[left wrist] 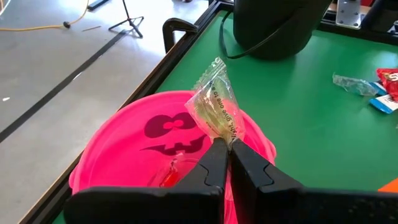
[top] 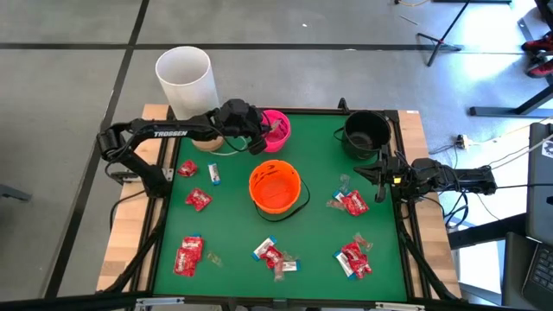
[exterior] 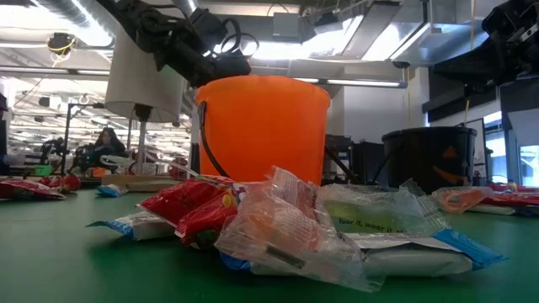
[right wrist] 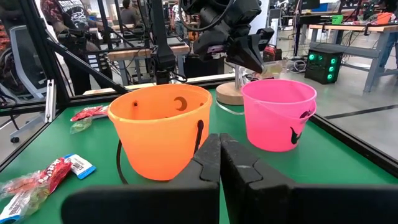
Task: Sort candy
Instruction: Put the green candy into the pink bucket
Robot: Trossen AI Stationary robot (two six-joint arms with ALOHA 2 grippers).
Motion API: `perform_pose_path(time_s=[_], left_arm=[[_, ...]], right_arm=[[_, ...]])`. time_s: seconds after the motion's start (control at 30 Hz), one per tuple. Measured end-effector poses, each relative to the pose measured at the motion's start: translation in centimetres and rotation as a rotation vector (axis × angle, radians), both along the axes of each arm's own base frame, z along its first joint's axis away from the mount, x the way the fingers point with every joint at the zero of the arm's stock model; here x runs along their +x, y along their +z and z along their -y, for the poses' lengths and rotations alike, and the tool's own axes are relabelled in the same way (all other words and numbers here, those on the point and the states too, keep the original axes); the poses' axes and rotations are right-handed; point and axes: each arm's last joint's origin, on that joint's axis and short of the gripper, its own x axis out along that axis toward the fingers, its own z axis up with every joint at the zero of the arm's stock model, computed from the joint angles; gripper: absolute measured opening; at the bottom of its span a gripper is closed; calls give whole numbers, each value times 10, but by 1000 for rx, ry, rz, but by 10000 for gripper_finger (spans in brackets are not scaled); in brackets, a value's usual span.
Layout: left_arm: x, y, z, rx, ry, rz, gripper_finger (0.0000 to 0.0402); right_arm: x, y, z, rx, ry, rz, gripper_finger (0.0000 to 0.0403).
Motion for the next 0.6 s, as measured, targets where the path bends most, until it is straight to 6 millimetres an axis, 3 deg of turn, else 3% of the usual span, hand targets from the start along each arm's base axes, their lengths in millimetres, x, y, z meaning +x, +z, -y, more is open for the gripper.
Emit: perform_pose_path(time_s=[0.37, 0.6], left_arm=[[-1, 0, 0, 0, 10, -13, 0], [5, 15, 1, 49, 32, -82, 0]], right_arm=[[0, 0, 0, 0, 0, 0, 1], [0, 0, 0, 0, -1, 1, 1]])
